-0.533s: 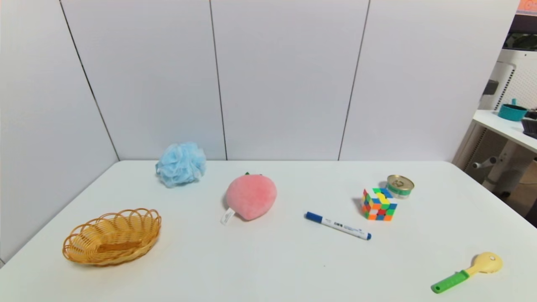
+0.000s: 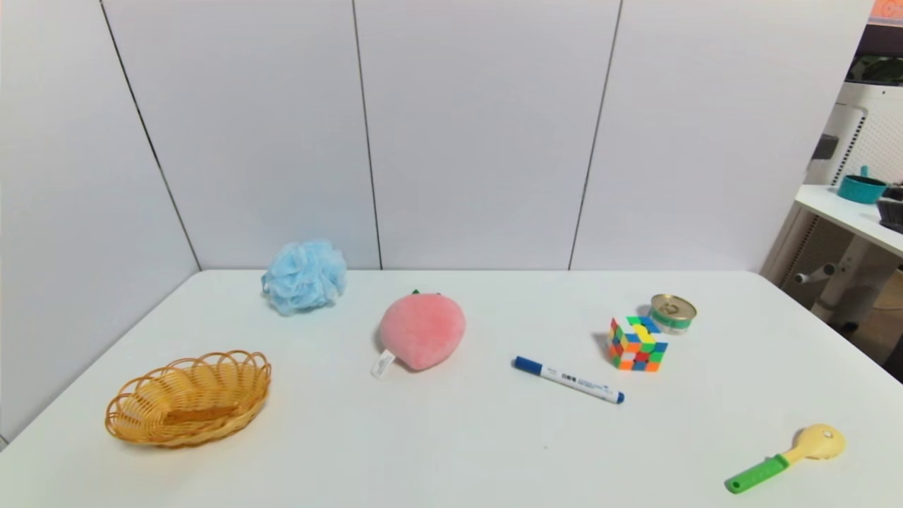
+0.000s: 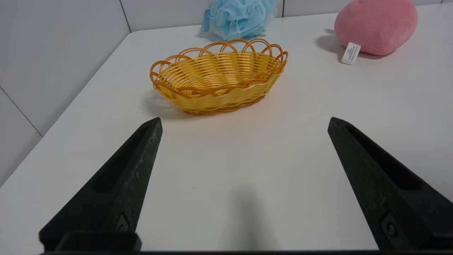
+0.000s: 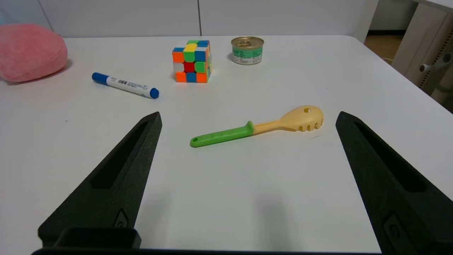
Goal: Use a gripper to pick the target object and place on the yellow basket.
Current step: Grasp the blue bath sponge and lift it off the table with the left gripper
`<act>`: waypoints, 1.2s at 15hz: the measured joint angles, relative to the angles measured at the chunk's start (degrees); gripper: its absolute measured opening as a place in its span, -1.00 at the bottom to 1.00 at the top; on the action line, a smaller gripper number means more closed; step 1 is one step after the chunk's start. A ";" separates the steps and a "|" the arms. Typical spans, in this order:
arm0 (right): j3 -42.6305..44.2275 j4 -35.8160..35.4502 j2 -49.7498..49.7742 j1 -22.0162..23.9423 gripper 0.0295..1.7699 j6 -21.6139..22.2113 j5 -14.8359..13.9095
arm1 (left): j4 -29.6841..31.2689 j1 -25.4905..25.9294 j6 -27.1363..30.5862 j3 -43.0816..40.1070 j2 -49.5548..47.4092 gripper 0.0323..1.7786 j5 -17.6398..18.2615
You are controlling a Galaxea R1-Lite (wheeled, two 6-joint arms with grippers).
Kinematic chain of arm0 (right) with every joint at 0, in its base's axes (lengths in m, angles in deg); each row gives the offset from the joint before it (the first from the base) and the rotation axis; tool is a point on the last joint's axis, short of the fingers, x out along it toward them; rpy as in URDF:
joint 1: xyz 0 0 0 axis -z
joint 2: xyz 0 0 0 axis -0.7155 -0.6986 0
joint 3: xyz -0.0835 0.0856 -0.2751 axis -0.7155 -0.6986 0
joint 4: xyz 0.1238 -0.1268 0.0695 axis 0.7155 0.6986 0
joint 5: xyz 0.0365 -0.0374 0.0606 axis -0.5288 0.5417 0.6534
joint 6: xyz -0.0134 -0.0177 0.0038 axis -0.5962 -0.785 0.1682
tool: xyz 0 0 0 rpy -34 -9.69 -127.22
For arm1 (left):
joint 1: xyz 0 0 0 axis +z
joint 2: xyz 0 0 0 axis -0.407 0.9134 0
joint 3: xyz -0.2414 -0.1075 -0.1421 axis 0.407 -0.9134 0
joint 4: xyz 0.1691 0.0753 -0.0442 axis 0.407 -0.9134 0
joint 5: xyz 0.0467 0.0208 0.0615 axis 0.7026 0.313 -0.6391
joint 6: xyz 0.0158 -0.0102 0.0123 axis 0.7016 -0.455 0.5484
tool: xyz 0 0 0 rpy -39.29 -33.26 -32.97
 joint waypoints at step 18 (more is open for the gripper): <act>0.00 -0.02 0.00 0.00 0.92 0.02 0.02 | -15.27 0.32 -0.91 20.81 3.29 0.90 -0.27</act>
